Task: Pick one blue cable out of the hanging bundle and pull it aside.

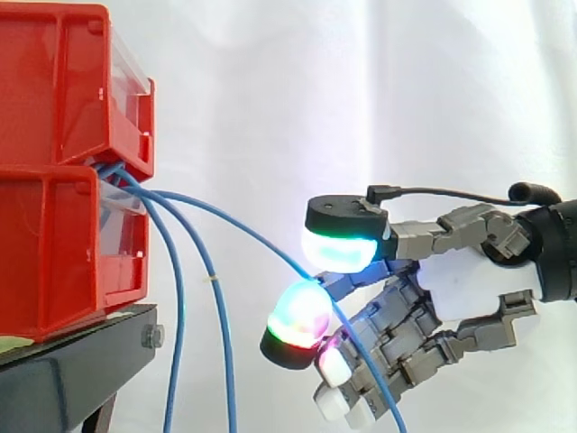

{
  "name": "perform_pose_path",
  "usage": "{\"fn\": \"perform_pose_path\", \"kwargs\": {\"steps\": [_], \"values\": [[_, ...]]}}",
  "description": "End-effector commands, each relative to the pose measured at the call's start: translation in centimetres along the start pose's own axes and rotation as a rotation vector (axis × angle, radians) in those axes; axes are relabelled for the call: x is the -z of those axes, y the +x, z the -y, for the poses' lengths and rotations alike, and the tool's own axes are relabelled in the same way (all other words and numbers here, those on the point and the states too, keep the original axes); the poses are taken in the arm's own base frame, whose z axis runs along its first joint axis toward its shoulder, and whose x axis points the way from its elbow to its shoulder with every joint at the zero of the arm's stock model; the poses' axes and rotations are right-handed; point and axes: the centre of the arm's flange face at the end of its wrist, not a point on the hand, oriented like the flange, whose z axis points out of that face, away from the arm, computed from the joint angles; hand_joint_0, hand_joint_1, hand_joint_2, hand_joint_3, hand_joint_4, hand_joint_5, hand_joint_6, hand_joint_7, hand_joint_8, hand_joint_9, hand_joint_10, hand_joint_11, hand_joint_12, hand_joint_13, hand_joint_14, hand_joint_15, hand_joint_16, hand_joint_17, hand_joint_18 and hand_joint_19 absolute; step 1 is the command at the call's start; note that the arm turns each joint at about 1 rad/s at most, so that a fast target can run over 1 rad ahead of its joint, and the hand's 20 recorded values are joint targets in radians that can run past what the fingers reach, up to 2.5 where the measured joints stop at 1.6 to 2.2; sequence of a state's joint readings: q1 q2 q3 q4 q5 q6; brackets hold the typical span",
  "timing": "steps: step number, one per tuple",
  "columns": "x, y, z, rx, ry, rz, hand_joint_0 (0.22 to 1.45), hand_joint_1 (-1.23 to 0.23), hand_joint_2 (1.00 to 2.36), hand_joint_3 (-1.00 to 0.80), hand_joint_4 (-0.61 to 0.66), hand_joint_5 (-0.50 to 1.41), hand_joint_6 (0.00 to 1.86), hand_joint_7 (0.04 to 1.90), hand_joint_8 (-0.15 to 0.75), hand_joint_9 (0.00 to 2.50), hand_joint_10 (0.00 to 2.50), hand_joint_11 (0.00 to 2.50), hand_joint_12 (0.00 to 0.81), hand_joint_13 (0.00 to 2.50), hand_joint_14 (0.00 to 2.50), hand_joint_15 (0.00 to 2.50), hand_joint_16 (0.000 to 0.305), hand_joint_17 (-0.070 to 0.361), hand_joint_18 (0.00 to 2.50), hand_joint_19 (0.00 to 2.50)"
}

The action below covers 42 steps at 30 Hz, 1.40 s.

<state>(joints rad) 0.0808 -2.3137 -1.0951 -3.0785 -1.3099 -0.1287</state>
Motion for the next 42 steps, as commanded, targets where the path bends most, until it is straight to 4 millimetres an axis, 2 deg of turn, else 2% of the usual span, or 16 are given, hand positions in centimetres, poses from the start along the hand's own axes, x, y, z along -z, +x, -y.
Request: {"fn": "perform_pose_path", "kwargs": {"steps": [1,10,31,42], "values": [[0.0,-0.1,0.0,-0.002,0.0,0.001,0.58,-0.56,1.01,-0.35,0.12,-0.16,0.85,0.77,0.286,0.86,0.02,0.59,0.333,0.72,0.02,0.46,0.052,0.117,0.57,0.43],[-0.3,0.2,-0.1,-0.002,-0.019,0.004,0.56,-0.55,1.01,-0.38,0.15,-0.16,0.83,0.73,0.287,0.86,0.02,0.58,0.337,0.72,0.02,0.47,0.052,0.118,0.57,0.43],[-1.0,-0.1,-0.8,-0.027,-0.1,0.005,0.56,-0.53,1.01,-0.38,0.13,-0.16,0.82,0.76,0.287,0.86,0.02,0.58,0.337,0.72,0.02,0.46,0.052,0.118,0.57,0.43],[-1.0,-0.3,-1.0,-0.032,-0.101,0.006,0.58,-0.56,1.02,-0.29,0.11,-0.16,0.89,0.79,0.287,0.86,0.02,0.59,0.333,0.72,0.02,0.46,0.052,0.116,0.58,0.43]]}}
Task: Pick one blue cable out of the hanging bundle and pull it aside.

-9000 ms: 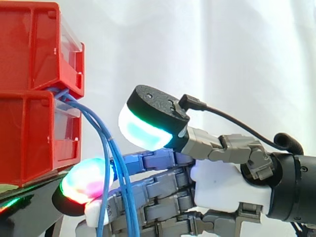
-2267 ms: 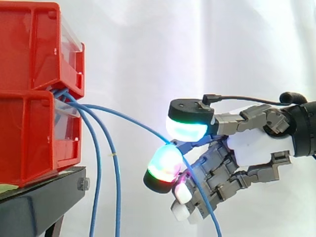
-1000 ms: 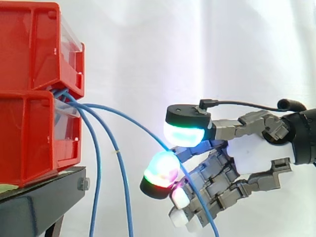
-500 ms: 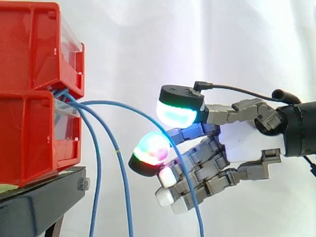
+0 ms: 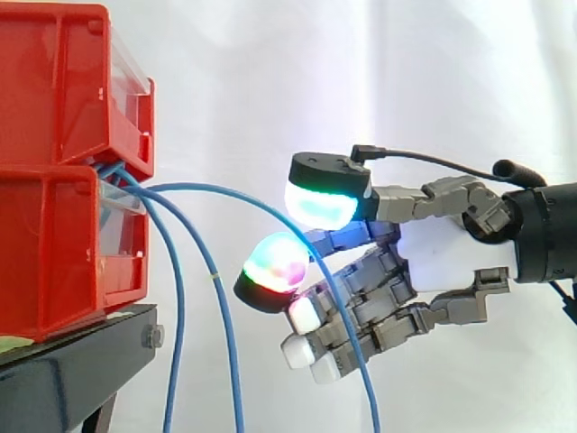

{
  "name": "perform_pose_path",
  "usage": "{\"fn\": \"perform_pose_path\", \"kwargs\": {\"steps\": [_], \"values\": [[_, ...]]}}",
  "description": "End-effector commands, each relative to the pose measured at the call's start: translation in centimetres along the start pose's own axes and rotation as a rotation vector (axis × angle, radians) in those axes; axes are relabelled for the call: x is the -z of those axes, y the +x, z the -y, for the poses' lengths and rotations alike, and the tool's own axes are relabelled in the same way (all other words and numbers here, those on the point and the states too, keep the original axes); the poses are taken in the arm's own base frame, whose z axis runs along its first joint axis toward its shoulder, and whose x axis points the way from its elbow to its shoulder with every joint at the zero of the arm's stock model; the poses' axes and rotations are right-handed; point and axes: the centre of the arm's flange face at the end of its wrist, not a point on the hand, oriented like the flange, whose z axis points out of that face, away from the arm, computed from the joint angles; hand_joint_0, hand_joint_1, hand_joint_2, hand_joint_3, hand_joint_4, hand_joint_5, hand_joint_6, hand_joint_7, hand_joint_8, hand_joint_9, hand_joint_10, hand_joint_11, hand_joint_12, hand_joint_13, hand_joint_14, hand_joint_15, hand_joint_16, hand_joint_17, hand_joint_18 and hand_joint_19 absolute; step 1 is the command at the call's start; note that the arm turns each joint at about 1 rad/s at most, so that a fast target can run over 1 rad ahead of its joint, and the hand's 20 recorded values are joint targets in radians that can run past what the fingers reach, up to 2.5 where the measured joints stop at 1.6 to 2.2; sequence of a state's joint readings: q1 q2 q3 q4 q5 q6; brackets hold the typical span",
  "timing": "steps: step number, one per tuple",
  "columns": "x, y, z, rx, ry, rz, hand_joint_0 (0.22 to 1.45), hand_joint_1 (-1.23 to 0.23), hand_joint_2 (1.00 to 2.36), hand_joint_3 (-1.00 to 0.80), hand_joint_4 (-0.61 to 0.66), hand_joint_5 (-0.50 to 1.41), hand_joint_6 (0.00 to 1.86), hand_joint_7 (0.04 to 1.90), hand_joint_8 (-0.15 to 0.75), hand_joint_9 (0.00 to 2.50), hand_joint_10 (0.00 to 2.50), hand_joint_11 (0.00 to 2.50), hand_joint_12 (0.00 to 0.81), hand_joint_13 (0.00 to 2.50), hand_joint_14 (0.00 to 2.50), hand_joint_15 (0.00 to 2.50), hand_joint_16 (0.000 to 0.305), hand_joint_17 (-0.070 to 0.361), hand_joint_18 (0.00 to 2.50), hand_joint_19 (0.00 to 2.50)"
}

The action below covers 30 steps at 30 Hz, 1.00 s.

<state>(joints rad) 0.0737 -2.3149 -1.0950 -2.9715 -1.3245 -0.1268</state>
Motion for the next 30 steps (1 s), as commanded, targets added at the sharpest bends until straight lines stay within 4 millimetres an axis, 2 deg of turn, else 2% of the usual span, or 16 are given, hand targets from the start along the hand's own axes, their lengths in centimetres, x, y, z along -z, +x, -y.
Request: {"fn": "perform_pose_path", "kwargs": {"steps": [1,10,16,21,25,27,28,30], "values": [[0.0,0.0,0.0,-0.004,0.002,0.001,0.58,-0.57,1.02,-0.28,0.11,-0.17,0.89,0.8,0.283,0.86,0.02,0.59,0.334,0.72,0.02,0.46,0.052,0.116,0.57,0.43],[0.0,0.0,-0.1,-0.006,0.003,0.0,0.58,-0.63,1.02,-0.16,0.1,-0.17,0.94,0.77,0.285,0.85,0.02,0.6,0.33,0.72,0.02,0.46,0.052,0.117,0.58,0.43],[-0.2,-0.1,-1.5,-0.008,-0.002,-0.007,0.58,-0.65,1.02,-0.06,0.08,-0.15,0.96,0.76,0.306,0.89,0.02,0.59,0.351,0.75,0.02,0.46,0.056,0.127,0.62,0.41],[0.0,-0.2,-1.7,-0.001,0.023,-0.01,0.59,-0.71,1.0,0.05,-0.02,-0.09,0.94,0.91,0.335,1.01,0.02,0.56,0.384,0.83,0.02,0.43,0.065,0.147,0.73,0.37],[0.6,-0.1,-1.2,-0.001,0.079,-0.019,0.55,-0.73,1.23,0.04,-0.1,-0.08,0.92,1.02,0.338,1.05,0.02,0.55,0.391,0.87,0.02,0.44,0.067,0.152,0.76,0.35],[0.7,-0.1,-1.1,-0.004,0.089,-0.02,0.54,-0.74,1.27,0.02,-0.12,-0.08,0.93,0.98,0.335,1.06,0.02,0.55,0.388,0.87,0.02,0.44,0.067,0.152,0.77,0.36],[0.8,-0.2,-1.4,-0.008,0.095,-0.021,0.56,-0.74,1.2,0.03,-0.11,-0.08,0.93,0.96,0.336,1.06,0.02,0.55,0.388,0.87,0.02,0.44,0.067,0.151,0.76,0.37],[0.9,-0.2,-1.5,-0.008,0.101,-0.023,0.58,-0.73,1.0,0.04,0.01,-0.1,0.92,0.93,0.332,1.04,0.02,0.56,0.39,0.85,0.02,0.44,0.067,0.15,0.75,0.38]]}}
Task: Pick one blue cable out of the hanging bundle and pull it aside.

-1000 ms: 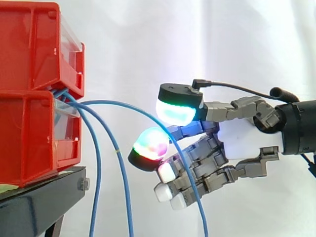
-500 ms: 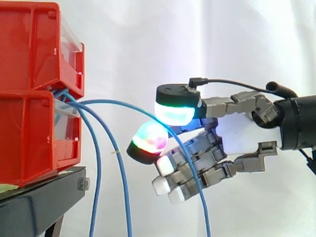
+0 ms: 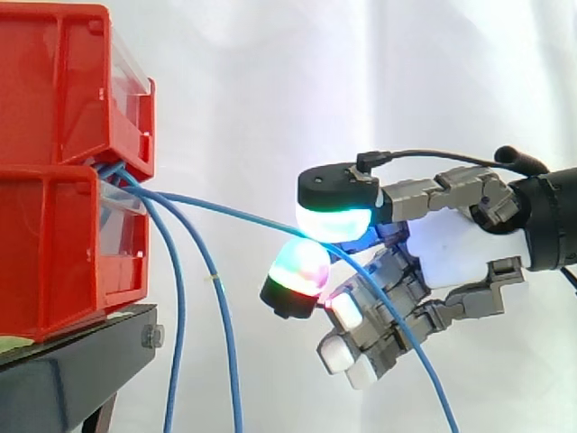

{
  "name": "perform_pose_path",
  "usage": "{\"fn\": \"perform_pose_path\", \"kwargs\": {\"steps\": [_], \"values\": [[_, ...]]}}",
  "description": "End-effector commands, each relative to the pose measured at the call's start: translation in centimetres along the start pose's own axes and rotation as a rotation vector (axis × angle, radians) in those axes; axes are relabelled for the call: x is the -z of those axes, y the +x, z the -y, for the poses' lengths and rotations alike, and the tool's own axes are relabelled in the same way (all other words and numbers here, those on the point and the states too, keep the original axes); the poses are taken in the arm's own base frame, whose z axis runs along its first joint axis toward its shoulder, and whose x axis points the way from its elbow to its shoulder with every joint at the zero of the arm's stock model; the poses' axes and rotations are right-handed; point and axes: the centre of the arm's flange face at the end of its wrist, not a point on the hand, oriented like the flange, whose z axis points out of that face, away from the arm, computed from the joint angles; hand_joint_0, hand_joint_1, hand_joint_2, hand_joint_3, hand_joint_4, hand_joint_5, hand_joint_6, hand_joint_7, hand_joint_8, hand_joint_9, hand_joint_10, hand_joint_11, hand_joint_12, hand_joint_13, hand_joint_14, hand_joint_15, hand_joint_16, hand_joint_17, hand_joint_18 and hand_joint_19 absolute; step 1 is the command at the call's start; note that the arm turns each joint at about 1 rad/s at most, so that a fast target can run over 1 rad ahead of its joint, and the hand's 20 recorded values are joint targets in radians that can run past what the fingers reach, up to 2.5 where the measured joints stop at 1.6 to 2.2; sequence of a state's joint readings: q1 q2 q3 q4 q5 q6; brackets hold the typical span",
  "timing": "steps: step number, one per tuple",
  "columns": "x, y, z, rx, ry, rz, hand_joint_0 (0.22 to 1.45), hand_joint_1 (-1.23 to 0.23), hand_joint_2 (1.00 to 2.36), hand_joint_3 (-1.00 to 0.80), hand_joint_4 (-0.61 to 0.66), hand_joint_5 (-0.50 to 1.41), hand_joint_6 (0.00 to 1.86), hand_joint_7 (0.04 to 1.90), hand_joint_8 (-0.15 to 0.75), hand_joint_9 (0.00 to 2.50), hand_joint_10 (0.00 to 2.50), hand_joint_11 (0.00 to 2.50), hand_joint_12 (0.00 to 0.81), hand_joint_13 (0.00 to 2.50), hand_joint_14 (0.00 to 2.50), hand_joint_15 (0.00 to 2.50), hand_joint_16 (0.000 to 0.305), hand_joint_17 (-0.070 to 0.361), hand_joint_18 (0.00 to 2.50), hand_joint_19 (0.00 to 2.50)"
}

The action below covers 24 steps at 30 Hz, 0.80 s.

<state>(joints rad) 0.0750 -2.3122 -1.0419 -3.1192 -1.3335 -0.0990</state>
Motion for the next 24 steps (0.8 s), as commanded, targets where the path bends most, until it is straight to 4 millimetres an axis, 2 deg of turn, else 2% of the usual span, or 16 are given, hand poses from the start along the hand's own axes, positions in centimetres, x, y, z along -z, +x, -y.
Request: {"fn": "perform_pose_path", "kwargs": {"steps": [1,4,8,24], "values": [[0.24,0.0,-0.24,0.0,0.022,-0.01,0.57,-0.72,1.01,-0.03,0.03,-0.1,0.92,0.92,0.324,1.03,0.02,0.56,0.378,0.84,0.02,0.46,0.064,0.144,0.72,0.4],[0.31,-0.02,-0.59,0.002,0.029,-0.013,0.55,-0.67,1.02,-0.17,0.04,-0.11,0.92,0.93,0.281,0.99,0.02,0.59,0.333,0.78,0.02,0.49,0.053,0.119,0.62,0.45],[0.31,-0.02,-0.59,0.002,0.029,-0.013,0.54,-0.63,1.02,-0.3,0.06,-0.11,0.9,0.93,0.279,0.98,0.02,0.59,0.331,0.77,0.02,0.48,0.052,0.118,0.61,0.46],[0.3,-0.02,-0.67,0.0,0.027,-0.013,0.55,-0.49,1.01,-0.37,0.07,-0.12,0.9,0.93,0.287,0.99,0.02,0.59,0.335,0.78,0.02,0.48,0.052,0.118,0.61,0.46]]}}
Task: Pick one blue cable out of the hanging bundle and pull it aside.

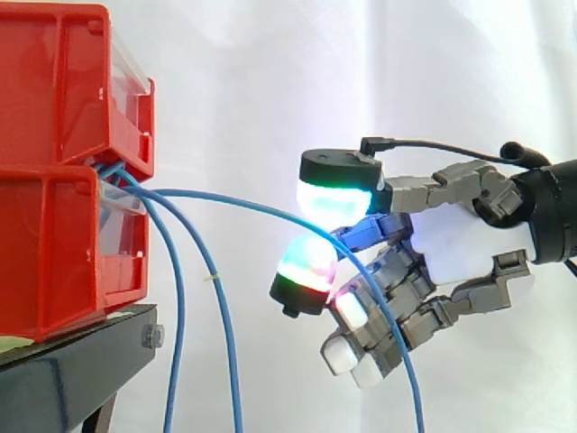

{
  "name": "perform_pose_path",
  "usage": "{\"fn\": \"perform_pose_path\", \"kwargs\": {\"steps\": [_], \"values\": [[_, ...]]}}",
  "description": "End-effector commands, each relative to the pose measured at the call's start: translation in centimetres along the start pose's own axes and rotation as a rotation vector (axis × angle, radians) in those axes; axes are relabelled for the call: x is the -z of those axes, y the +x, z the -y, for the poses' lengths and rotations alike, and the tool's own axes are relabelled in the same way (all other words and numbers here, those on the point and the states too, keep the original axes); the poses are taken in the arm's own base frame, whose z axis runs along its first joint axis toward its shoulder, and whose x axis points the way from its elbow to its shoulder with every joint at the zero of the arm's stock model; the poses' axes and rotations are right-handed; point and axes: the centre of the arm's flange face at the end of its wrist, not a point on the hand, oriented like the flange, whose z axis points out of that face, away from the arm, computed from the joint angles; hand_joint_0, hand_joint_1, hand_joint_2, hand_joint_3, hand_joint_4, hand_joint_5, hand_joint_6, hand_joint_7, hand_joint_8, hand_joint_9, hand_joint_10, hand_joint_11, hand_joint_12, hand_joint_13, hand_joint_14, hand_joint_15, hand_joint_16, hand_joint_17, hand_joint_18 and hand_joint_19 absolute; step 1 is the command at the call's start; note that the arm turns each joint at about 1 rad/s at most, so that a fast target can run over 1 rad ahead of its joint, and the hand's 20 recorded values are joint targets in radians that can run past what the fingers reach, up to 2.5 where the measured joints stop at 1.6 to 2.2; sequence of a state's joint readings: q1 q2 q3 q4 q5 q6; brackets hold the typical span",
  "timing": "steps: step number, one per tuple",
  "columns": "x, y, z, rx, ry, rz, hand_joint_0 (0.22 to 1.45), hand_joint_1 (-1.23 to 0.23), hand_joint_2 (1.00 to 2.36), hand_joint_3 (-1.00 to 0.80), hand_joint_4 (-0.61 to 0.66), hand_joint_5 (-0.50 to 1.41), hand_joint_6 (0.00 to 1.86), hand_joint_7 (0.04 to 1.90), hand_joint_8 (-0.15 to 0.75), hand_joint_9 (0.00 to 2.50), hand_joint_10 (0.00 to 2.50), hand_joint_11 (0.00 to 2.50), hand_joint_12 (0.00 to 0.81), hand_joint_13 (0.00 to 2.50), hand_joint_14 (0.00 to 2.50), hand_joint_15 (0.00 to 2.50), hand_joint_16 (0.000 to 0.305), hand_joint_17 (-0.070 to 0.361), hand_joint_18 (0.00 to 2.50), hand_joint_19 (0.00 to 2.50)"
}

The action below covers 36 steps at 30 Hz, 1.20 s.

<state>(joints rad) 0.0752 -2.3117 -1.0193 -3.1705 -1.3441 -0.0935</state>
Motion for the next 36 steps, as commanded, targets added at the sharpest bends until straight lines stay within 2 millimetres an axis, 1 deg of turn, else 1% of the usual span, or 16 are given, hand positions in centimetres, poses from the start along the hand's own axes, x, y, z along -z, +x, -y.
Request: {"fn": "perform_pose_path", "kwargs": {"steps": [1,4,8,10,14,16,17,19,20,23,25,31,34,36], "values": [[0.0,0.0,0.0,0.0,0.001,-0.001,0.55,-0.48,1.01,-0.37,0.07,-0.12,0.9,0.93,0.285,0.98,0.02,0.58,0.332,0.78,0.02,0.48,0.052,0.118,0.61,0.46],[0.0,-0.2,0.0,-0.002,0.001,0.002,0.57,-0.46,1.01,-0.34,0.06,-0.12,0.9,0.93,0.285,0.98,0.02,0.59,0.33,0.78,0.02,0.48,0.051,0.116,0.61,0.45],[-0.1,-0.1,-0.4,-0.003,-0.006,0.002,0.57,-0.57,1.02,-0.17,0.06,-0.11,0.91,0.99,0.288,0.99,0.02,0.59,0.335,0.78,0.02,0.48,0.052,0.117,0.61,0.45],[-0.1,-0.2,-0.5,-0.003,-0.009,0.001,0.57,-0.6,1.02,-0.13,0.06,-0.1,0.92,0.95,0.306,1.0,0.02,0.58,0.35,0.8,0.02,0.47,0.056,0.127,0.65,0.43],[-0.1,-0.1,-0.8,-0.005,-0.016,-0.003,0.59,-0.67,1.02,-0.07,0.04,-0.09,0.93,0.97,0.316,1.03,0.02,0.58,0.358,0.83,0.02,0.47,0.059,0.132,0.68,0.41],[-0.1,-0.1,-1.1,-0.004,-0.019,-0.003,0.6,-0.69,1.01,-0.04,0.02,-0.08,0.93,1.01,0.314,1.04,0.02,0.58,0.36,0.84,0.02,0.48,0.059,0.133,0.7,0.4],[-0.1,-0.2,-1.1,-0.004,-0.017,-0.001,0.6,-0.74,1.01,-0.01,0.03,-0.08,0.92,1.02,0.322,1.04,0.02,0.58,0.365,0.85,0.02,0.48,0.061,0.136,0.72,0.39],[-0.1,-0.1,-1.1,-0.004,-0.017,-0.004,0.62,-0.8,1.01,0.03,-0.02,-0.08,0.92,1.11,0.325,1.05,0.02,0.58,0.365,0.86,0.02,0.48,0.062,0.139,0.73,0.38],[-0.1,-0.1,-1.1,-0.004,-0.016,-0.004,0.63,-0.8,1.01,0.05,-0.04,-0.08,0.93,1.08,0.321,1.05,0.02,0.58,0.361,0.87,0.02,0.49,0.062,0.139,0.74,0.38],[-0.1,-0.1,-1.1,-0.004,-0.016,-0.004,0.64,-0.81,1.01,0.05,-0.06,-0.08,0.94,1.1,0.315,1.06,0.02,0.58,0.357,0.88,0.02,0.5,0.061,0.136,0.74,0.39],[-0.1,-0.3,-1.1,-0.004,-0.017,-0.001,0.64,-0.82,1.01,0.06,-0.07,-0.08,0.94,1.13,0.312,1.06,0.02,0.59,0.353,0.88,0.02,0.5,0.06,0.135,0.75,0.39],[-0.1,-0.1,-1.0,-0.002,-0.01,-0.003,0.65,-0.82,1.01,0.07,-0.1,-0.08,0.94,1.12,0.308,1.07,0.02,0.58,0.353,0.89,0.02,0.5,0.06,0.135,0.75,0.39],[0.0,-0.1,-1.0,-0.001,-0.005,-0.004,0.66,-0.83,1.0,0.09,-0.12,-0.08,0.94,1.15,0.31,1.08,0.02,0.58,0.356,0.91,0.02,0.52,0.06,0.136,0.76,0.4],[0.0,-0.1,-1.0,-0.001,-0.004,-0.005,0.67,-0.85,1.0,0.11,-0.17,-0.08,0.94,1.23,0.307,1.1,0.02,0.58,0.352,0.92,0.02,0.53,0.06,0.136,0.77,0.39]]}}
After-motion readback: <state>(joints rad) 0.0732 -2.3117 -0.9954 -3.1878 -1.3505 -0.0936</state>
